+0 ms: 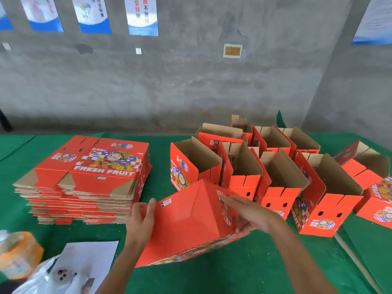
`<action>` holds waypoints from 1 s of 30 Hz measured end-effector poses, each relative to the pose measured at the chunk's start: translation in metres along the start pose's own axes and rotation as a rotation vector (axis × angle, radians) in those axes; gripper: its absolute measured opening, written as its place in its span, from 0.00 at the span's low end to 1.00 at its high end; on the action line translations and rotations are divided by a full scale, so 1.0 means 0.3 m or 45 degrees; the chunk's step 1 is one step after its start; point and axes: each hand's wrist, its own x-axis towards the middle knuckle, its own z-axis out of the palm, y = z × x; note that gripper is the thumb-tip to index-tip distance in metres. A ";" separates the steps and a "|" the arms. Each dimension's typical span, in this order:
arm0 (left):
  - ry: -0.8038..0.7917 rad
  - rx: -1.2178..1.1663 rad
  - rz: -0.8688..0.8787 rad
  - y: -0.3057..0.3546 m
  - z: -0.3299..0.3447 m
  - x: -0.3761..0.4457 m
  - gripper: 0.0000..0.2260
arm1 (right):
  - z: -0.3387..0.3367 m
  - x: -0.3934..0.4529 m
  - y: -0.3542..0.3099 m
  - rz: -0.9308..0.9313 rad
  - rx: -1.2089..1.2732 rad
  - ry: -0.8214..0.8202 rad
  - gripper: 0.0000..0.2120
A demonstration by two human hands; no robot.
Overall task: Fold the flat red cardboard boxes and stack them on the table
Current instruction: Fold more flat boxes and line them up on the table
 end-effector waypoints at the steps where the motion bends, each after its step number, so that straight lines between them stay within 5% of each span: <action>1: 0.017 -0.069 -0.027 -0.006 -0.016 -0.001 0.30 | 0.018 -0.012 -0.029 -0.118 -0.108 0.040 0.35; 7: -0.553 -0.124 -0.164 -0.025 0.021 -0.039 0.29 | 0.153 -0.032 -0.080 -0.577 -0.838 0.283 0.35; 12: -0.823 -0.217 -0.089 0.056 0.111 -0.079 0.34 | 0.281 -0.011 -0.008 -0.542 -1.190 0.384 0.33; 17: -0.832 -0.315 0.076 0.108 0.159 -0.149 0.22 | 0.359 -0.072 0.099 -0.589 -1.237 0.523 0.30; 30: -0.615 -0.150 0.125 -0.088 0.376 -0.063 0.30 | 0.395 0.235 0.380 -0.423 -1.302 0.572 0.44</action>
